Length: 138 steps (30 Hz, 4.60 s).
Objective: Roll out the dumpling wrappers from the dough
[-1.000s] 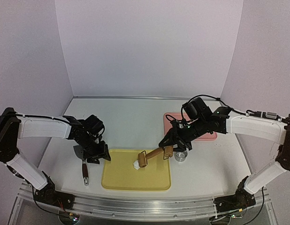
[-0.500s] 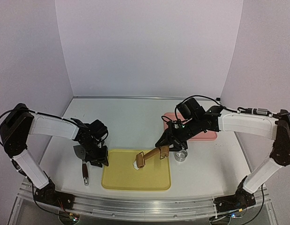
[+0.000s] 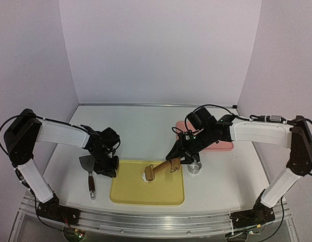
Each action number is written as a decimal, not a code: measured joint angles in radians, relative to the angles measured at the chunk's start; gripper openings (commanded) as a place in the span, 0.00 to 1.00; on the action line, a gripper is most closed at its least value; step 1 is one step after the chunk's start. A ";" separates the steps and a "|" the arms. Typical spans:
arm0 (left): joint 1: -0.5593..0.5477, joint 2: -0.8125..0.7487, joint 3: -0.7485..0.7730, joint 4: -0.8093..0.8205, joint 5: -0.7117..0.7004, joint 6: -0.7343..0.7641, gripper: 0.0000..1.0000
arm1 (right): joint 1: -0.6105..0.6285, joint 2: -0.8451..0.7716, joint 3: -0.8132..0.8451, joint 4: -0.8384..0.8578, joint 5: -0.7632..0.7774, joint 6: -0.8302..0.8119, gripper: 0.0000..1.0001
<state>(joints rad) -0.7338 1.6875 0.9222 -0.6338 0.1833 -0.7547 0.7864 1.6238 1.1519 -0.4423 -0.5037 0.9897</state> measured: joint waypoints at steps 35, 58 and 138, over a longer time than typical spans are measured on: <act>-0.036 0.031 0.051 -0.051 -0.040 0.051 0.00 | 0.018 0.062 0.086 -0.122 0.064 -0.090 0.00; -0.048 0.054 0.080 -0.074 -0.055 0.057 0.00 | 0.066 0.129 0.212 -0.310 0.220 -0.118 0.00; -0.060 0.095 0.125 -0.035 -0.029 0.086 0.00 | 0.108 0.180 0.317 -0.344 0.278 -0.126 0.00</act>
<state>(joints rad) -0.7933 1.7821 1.0470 -0.6685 0.1547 -0.6685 0.8940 1.8034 1.4689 -0.7868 -0.2253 0.8639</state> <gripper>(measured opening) 0.008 0.328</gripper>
